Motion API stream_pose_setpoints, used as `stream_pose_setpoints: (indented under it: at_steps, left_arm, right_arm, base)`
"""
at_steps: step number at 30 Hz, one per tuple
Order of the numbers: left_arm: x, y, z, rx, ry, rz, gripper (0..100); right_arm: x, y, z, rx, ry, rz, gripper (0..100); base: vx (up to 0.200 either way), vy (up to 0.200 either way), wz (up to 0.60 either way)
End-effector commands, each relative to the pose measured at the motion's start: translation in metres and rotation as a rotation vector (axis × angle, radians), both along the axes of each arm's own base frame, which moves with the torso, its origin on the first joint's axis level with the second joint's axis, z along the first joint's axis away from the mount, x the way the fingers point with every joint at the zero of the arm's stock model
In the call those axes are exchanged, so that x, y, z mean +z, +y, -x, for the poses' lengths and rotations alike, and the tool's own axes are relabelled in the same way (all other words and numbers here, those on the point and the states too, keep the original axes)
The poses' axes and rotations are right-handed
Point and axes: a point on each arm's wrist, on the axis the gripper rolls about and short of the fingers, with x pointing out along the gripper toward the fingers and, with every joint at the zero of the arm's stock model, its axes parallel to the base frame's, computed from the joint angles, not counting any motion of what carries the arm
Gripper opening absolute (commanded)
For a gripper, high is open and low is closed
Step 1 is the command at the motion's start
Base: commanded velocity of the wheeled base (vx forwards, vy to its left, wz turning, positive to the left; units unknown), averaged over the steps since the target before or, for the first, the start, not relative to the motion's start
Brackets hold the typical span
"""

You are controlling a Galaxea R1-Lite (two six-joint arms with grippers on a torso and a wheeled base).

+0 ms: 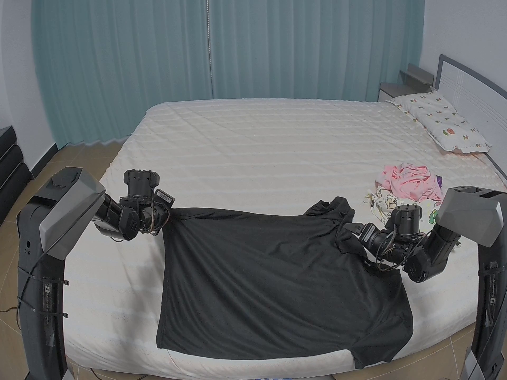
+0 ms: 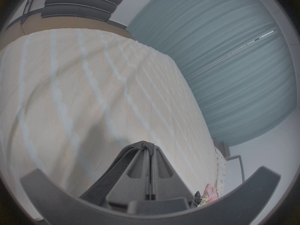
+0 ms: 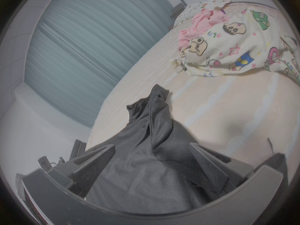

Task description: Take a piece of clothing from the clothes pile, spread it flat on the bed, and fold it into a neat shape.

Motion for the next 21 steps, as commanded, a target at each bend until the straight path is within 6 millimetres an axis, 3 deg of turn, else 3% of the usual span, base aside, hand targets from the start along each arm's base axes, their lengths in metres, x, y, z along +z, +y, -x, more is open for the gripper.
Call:
stream_pose_setpoints:
  at_steps: [1,10,13,17,18,21]
  left_arm:
    - [-0.013,0.005,-0.004,0.011,0.012,-0.002,0]
    - [-0.018,0.005,-0.004,0.011,0.021,-0.003,0]
    - [-0.019,0.005,-0.004,0.012,0.024,-0.003,0]
    - [-0.021,0.005,-0.004,0.012,0.030,-0.004,0]
    - [-0.022,0.005,-0.003,0.011,0.036,-0.005,0]
    - [-0.023,0.005,-0.002,0.011,0.042,-0.005,0]
  right_arm:
    - [-0.011,0.008,-0.009,0.026,0.019,0.070,100]
    - [0.011,0.013,-0.011,-0.009,-0.044,0.086,100]
    - [0.017,0.025,-0.008,0.003,-0.047,0.047,100]
    - [0.016,0.041,-0.003,0.028,-0.029,0.024,100]
    - [0.011,0.054,0.000,0.056,-0.017,0.020,100]
    - [-0.005,0.063,-0.001,0.073,0.008,0.029,100]
  base:
    - [0.000,0.000,0.00]
    - [0.000,0.000,0.00]
    - [0.000,0.000,0.00]
    - [0.000,0.000,0.00]
    - [0.000,0.000,0.00]
    - [0.000,0.000,0.00]
